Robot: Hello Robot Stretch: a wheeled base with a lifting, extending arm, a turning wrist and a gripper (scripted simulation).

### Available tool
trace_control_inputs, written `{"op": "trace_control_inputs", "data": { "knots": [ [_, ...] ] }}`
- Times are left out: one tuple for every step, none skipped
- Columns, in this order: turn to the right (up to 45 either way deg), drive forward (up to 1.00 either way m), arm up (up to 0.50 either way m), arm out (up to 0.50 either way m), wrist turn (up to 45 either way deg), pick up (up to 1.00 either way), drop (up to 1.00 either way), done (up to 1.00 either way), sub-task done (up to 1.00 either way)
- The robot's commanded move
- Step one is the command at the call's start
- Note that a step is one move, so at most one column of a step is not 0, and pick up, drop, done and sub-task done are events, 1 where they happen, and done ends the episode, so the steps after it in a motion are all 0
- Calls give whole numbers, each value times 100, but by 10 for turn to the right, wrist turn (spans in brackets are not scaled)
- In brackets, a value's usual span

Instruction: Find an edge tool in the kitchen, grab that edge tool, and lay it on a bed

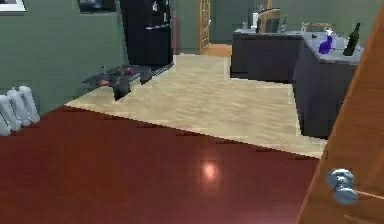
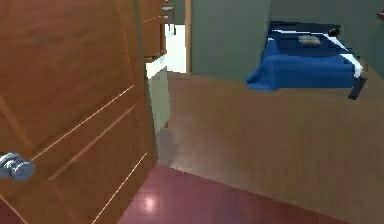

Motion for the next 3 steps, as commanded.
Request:
{"op": "trace_control_inputs", "data": {
  "knots": [
    [0, 100, 0, 0, 0, 0, 0, 0, 0],
    [90, 0, 0, 0, 0, 0, 0, 0, 0],
    [0, 15, 0, 0, 0, 0, 0, 0, 0]
  ]
}}
